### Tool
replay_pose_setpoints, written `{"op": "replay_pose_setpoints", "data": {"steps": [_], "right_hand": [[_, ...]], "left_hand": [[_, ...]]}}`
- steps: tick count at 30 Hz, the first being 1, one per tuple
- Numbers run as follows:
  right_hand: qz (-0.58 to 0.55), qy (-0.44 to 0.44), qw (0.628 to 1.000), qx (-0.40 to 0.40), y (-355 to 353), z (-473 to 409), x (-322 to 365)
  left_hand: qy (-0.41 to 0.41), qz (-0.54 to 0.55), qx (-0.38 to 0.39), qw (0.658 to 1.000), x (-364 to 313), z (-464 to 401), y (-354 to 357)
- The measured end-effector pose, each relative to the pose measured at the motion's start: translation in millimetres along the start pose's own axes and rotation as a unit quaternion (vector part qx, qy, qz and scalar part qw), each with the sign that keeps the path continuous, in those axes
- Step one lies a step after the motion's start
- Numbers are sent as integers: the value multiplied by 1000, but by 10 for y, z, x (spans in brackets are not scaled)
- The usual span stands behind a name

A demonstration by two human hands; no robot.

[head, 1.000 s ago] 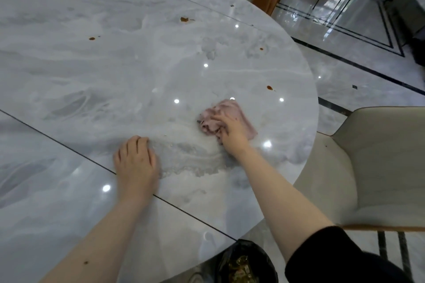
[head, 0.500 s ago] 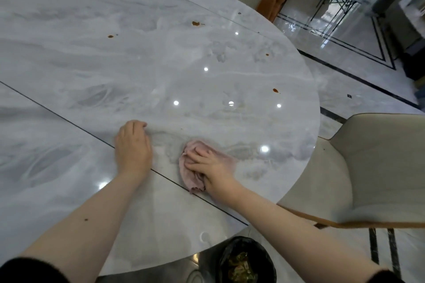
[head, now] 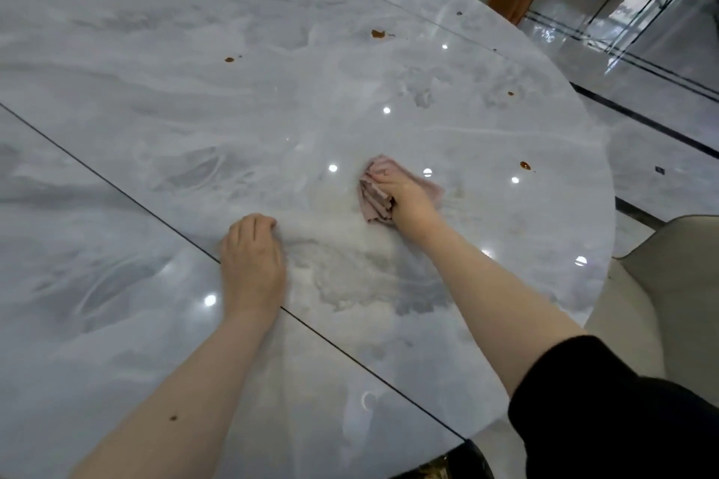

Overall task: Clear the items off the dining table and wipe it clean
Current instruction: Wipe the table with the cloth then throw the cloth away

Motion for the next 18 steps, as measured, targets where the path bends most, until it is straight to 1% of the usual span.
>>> {"op": "replay_pose_setpoints", "data": {"steps": [2, 3, 5, 7, 8, 9, 11, 13, 15, 17, 18], "right_hand": [[35, 65, 997, -29, -227, 48, -42], [55, 68, 996, -32, -279, 168, 15], [75, 10, 997, -17, -181, 488, 256], [44, -79, 995, 38, 37, 860, 464], [35, -87, 994, 61, 125, 1022, 505], [46, -68, 994, 75, 159, 1167, 524], [77, -8, 995, 61, 116, 1295, 497], [80, 6, 995, 61, -27, 1262, 427], [70, 21, 997, 22, -219, 1126, 145], [97, 55, 994, -25, -487, 960, -223], [109, 69, 991, -33, -620, 911, -322]], "left_hand": [[-1, -3, 1, 1000, 9, -16, -10], [1, -1, 3, 1000, -6, -13, -16], [2, -2, 8, 1000, -17, -3, -32], [14, -5, 12, 1000, -36, 4, -57], [26, -6, 18, 999, -41, 9, -63], [41, -4, 25, 999, -53, 11, -61], [68, 0, 36, 997, -105, 8, -37], [81, 5, 42, 996, -247, 15, 16], [94, 13, 43, 995, -452, 34, 76], [112, 15, 42, 993, -643, 86, 124], [119, 15, 40, 992, -713, 105, 154]]}}
Point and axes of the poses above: each hand's wrist, its own z-axis away from the middle knuckle, its own y-axis out of the palm, x = y × z, the point moved 1 cm from there along -z, towards the middle knuckle, and after that the axes turned 1 degree about y, right-handed, at the moved point
